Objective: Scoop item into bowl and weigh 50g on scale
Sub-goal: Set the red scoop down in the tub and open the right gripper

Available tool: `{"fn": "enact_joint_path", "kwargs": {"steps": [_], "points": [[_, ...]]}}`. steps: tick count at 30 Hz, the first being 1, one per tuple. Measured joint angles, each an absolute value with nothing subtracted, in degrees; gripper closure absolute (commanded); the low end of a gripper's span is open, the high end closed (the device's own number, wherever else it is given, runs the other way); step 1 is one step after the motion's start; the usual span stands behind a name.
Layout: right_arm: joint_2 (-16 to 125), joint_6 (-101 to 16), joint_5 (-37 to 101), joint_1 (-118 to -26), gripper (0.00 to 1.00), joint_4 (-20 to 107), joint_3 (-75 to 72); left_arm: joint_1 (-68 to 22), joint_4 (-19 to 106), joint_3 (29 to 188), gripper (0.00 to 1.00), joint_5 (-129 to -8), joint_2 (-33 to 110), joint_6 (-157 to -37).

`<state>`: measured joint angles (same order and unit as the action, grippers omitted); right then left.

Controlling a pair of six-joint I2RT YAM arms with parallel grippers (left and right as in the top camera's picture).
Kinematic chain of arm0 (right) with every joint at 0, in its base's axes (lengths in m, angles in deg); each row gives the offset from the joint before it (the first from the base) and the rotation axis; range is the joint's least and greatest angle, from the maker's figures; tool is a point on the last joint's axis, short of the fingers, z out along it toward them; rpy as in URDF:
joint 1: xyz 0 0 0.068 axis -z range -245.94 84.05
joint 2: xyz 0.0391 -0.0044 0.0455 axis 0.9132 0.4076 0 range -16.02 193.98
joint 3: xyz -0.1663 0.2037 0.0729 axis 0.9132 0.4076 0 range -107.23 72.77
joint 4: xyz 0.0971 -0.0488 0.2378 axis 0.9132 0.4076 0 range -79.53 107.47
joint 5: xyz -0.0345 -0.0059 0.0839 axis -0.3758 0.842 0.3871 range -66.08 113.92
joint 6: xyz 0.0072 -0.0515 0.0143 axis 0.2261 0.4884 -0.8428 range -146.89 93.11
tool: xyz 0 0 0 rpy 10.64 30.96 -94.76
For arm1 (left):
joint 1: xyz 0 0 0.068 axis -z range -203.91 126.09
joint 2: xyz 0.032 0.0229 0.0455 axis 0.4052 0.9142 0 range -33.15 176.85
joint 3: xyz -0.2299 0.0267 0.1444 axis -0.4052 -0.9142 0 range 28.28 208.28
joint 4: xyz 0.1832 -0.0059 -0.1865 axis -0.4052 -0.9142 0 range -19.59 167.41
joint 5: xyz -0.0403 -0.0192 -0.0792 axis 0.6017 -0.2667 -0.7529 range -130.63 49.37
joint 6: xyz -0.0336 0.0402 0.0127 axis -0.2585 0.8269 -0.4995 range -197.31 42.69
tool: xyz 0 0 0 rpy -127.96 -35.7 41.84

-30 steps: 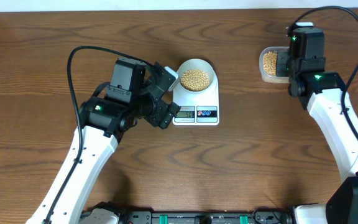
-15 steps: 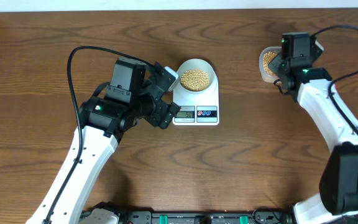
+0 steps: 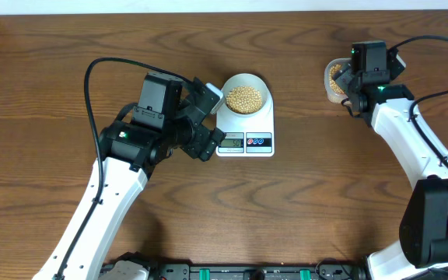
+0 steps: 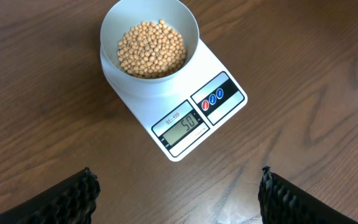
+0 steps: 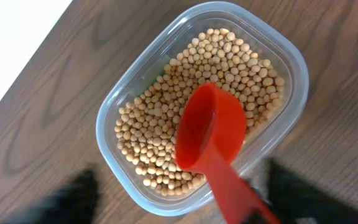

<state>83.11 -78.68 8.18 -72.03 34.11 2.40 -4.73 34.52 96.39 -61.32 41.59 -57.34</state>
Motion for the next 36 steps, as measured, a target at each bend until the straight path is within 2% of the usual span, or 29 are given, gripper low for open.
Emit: {"fn": "enact_joint_path", "kwargs": {"steps": [10,22,36], "points": [[82.04,-75.79,7.65,-72.03,0.01,37.78,2.40,-4.73,34.52,96.39,0.16,-61.32,41.59,-57.34],[70.24,-57.96,7.48,-72.03,0.01,41.21,2.40,-4.73,34.52,96.39,0.16,-61.32,41.59,-57.34],[63.51,-39.42,10.80,-72.03,0.01,54.59,2.30,-4.73,34.49,96.39,0.16,-61.32,41.59,-57.34]]}}
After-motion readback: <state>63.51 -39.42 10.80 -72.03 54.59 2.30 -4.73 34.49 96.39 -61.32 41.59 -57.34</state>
